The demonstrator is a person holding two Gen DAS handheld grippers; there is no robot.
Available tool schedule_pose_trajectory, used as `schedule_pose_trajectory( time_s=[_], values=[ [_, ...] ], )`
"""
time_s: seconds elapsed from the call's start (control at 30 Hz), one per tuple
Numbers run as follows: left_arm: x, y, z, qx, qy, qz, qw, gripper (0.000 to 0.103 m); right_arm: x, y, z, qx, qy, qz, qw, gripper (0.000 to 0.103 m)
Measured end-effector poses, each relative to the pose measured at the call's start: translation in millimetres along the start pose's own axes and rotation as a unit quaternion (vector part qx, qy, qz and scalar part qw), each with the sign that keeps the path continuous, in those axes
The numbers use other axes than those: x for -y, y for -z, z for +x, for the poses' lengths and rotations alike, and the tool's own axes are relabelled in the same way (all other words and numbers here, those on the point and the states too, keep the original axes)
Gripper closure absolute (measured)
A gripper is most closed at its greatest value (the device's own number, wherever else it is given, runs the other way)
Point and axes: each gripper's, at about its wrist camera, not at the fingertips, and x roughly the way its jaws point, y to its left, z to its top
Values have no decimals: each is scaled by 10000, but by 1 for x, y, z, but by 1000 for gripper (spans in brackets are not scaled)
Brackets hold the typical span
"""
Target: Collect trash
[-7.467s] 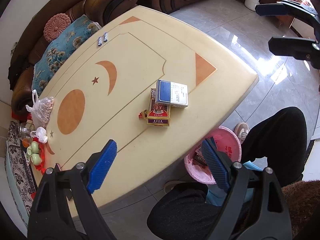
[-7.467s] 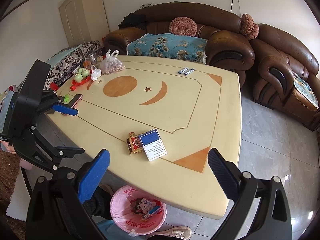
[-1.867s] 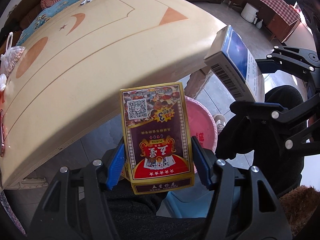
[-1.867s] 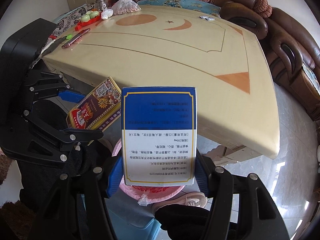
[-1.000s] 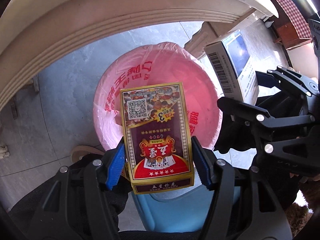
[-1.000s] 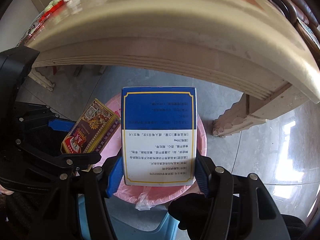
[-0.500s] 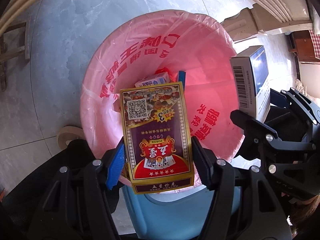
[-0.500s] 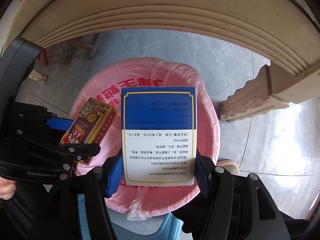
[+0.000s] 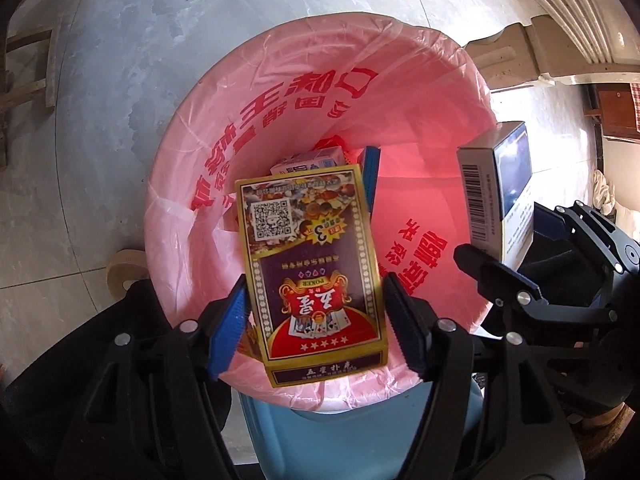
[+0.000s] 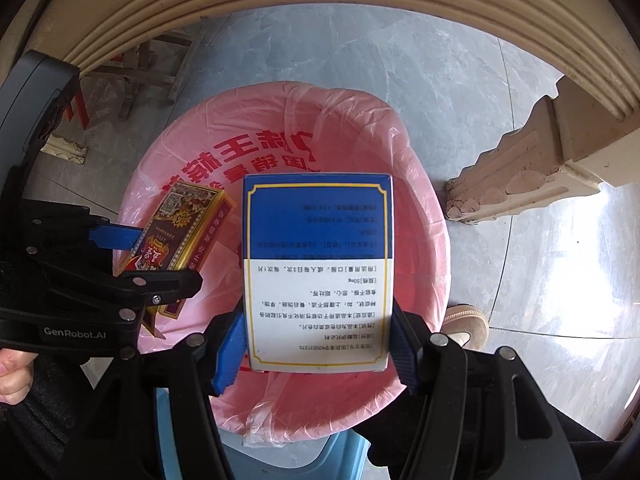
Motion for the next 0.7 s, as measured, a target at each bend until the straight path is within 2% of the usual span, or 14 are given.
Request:
schedule_pose_trajectory(
  time_s=[0.13,0.4,0.57,0.7],
  values=[
    [3,0,2,11,-284,83,9996,29,-3,0,3,-25,-19,-45,10000,43],
    [3,3,-2,95,-509,68,9986,28,-5,0,6,-57,6,-72,10000,42],
    [2,4,-3,176,-646,-18,9978,27,-4,-1,7,-54,167,-77,9998,27],
    [0,4,-4,175,-637,-78,9978,27,-4,-1,7,-66,154,-76,9998,27]
  ],
)
